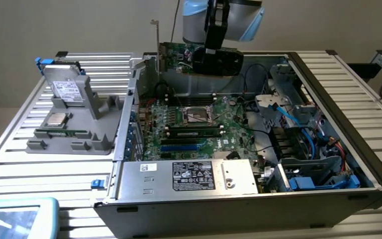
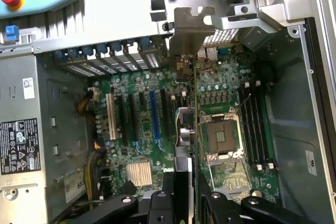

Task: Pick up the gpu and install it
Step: 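Insert the gpu into the slot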

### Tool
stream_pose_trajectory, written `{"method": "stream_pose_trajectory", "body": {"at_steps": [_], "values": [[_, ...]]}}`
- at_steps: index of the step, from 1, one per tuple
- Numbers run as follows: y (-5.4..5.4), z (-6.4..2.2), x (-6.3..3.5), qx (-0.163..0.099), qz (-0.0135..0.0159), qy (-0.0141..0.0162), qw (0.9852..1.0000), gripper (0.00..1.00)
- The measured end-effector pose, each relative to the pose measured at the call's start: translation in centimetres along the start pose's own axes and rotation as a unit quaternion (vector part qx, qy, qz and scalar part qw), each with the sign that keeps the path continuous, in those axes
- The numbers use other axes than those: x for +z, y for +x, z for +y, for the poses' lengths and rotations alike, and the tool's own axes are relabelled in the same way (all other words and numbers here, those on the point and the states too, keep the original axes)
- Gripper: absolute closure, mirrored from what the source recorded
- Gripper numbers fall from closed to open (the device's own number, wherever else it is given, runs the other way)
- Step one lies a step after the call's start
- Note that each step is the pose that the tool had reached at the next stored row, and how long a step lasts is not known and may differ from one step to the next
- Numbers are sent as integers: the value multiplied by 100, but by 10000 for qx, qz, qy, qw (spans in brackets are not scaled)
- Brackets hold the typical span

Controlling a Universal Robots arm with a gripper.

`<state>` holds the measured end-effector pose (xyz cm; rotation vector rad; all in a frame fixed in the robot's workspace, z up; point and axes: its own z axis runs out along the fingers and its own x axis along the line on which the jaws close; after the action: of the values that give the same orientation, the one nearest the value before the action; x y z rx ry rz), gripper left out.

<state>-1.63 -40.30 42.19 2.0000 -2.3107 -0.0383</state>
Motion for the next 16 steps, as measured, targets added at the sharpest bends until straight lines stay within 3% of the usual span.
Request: {"method": "stream_pose_trajectory", "body": {"at_steps": [2,9,16], "values": [[0,0,0,-38,3,3,10000,73],[0,0,1,-331,14,97,9994,73],[3,23,12,-470,33,118,9988,73]]}}
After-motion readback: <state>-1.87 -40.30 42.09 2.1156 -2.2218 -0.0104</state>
